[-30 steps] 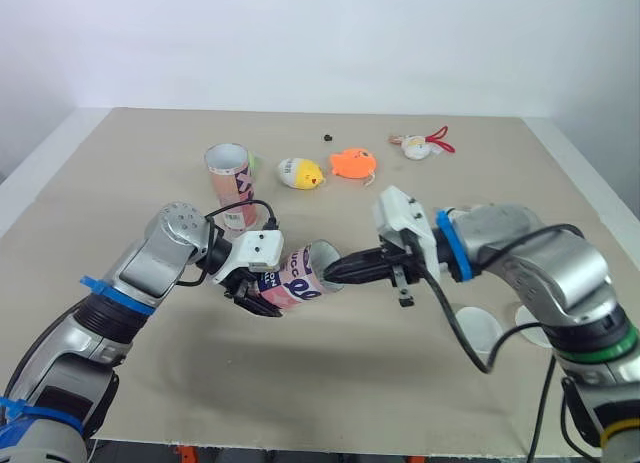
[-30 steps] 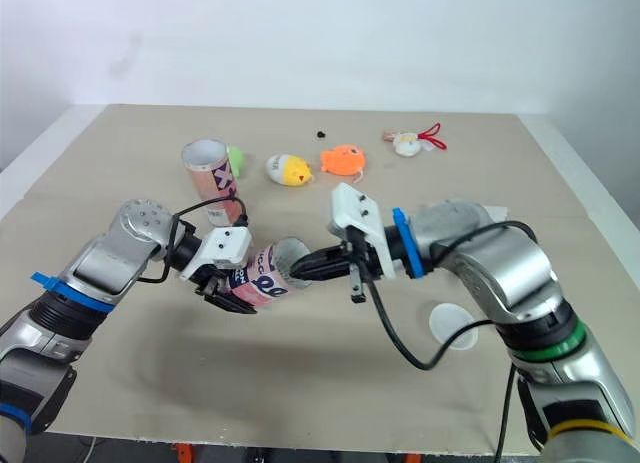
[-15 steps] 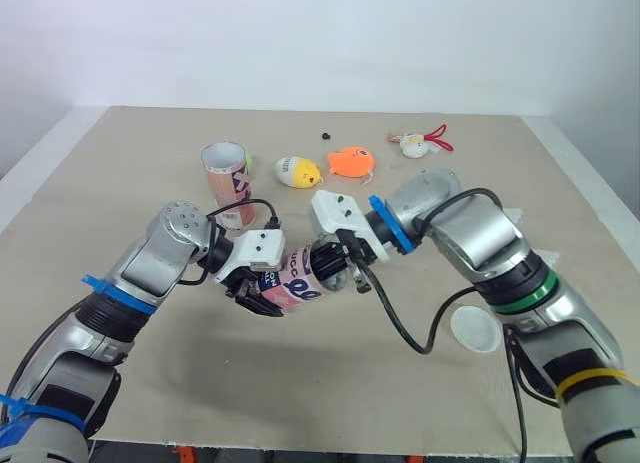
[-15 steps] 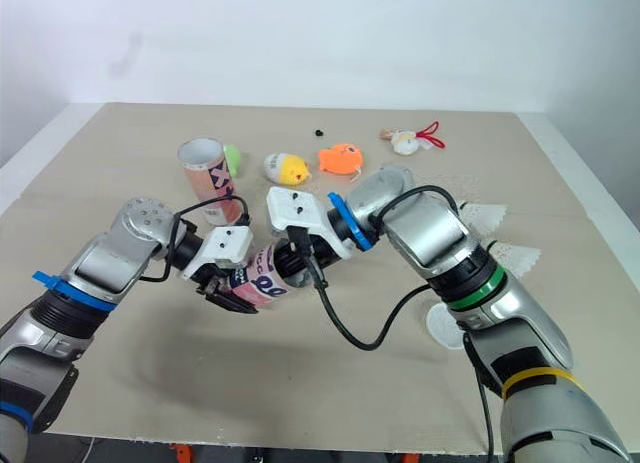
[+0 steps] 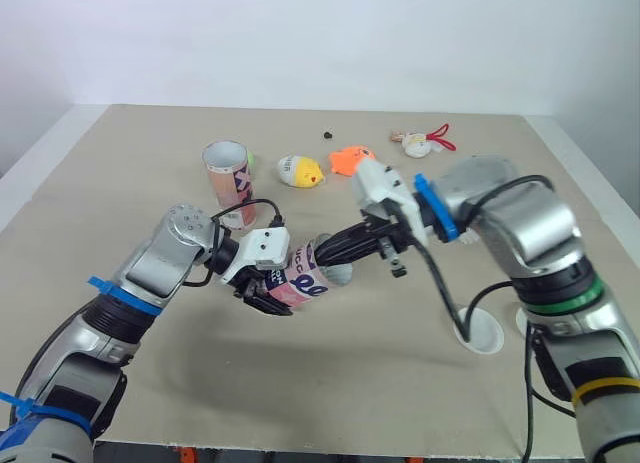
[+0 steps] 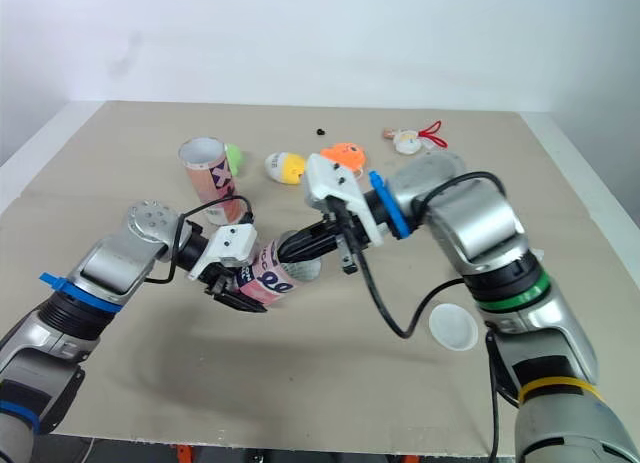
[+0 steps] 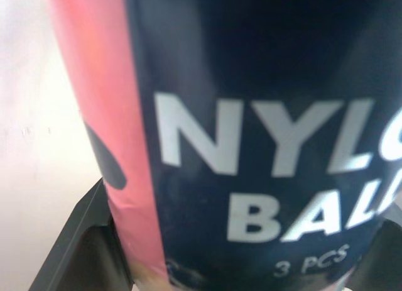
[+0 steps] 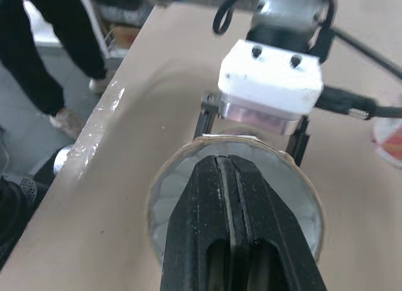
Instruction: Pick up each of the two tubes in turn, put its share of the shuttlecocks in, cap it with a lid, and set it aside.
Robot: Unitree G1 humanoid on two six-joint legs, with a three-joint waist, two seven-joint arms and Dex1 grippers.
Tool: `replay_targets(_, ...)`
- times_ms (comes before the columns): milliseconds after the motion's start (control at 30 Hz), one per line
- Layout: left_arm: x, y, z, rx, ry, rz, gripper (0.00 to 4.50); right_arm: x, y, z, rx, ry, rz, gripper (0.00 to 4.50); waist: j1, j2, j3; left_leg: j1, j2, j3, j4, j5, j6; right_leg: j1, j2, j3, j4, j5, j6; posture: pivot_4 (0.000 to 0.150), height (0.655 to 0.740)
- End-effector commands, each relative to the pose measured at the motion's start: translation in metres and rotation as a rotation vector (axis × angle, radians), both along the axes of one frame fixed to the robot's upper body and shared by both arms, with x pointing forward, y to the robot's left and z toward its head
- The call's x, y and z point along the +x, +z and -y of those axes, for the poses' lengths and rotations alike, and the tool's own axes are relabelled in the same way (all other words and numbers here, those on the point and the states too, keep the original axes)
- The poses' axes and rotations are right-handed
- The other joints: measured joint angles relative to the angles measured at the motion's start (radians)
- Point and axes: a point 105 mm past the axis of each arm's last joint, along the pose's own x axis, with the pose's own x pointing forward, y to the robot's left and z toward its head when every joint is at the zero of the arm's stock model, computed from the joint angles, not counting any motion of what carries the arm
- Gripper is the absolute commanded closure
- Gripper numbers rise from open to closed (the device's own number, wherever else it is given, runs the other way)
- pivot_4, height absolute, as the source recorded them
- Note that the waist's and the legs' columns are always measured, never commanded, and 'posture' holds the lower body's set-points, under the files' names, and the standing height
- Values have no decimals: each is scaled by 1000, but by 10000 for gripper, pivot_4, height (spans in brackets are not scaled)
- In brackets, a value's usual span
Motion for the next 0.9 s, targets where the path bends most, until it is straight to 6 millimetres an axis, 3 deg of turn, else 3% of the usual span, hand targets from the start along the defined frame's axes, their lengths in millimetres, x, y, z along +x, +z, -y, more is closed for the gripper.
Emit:
replay_targets(33,3,13,7,-74,-7,39,12612,-8,16,3,55,-6,38,44482,-1,0,0,0,1,0,0,0,0,0,1,0,0,0,0,1500,7400)
replay_targets(200,5,21,20,-147,-19,67,12612,-5,21,8,104,-75,64,44482,-6,0,0,0,3,-1,0,0,0,-1,4,0,1,0,-1,1500,7400)
replay_targets(433,8,30,35,-286,-14,124,12612,-16,57,65,270,-285,152,44482,1,-1,1,-2,0,-2,1,0,0,-1,0,-1,0,0,0,1500,7400)
replay_targets(633,-5,25,51,-425,-53,38,12612,-23,64,99,314,-456,184,44482,0,-1,1,-1,0,-1,1,-1,1,-1,0,0,0,0,0,1500,7400)
replay_targets(900,-9,0,38,-245,-103,-21,12612,-33,45,82,221,-402,154,44482,-15,-1,1,1,3,-1,1,0,1,0,5,1,0,0,2,1500,7400)
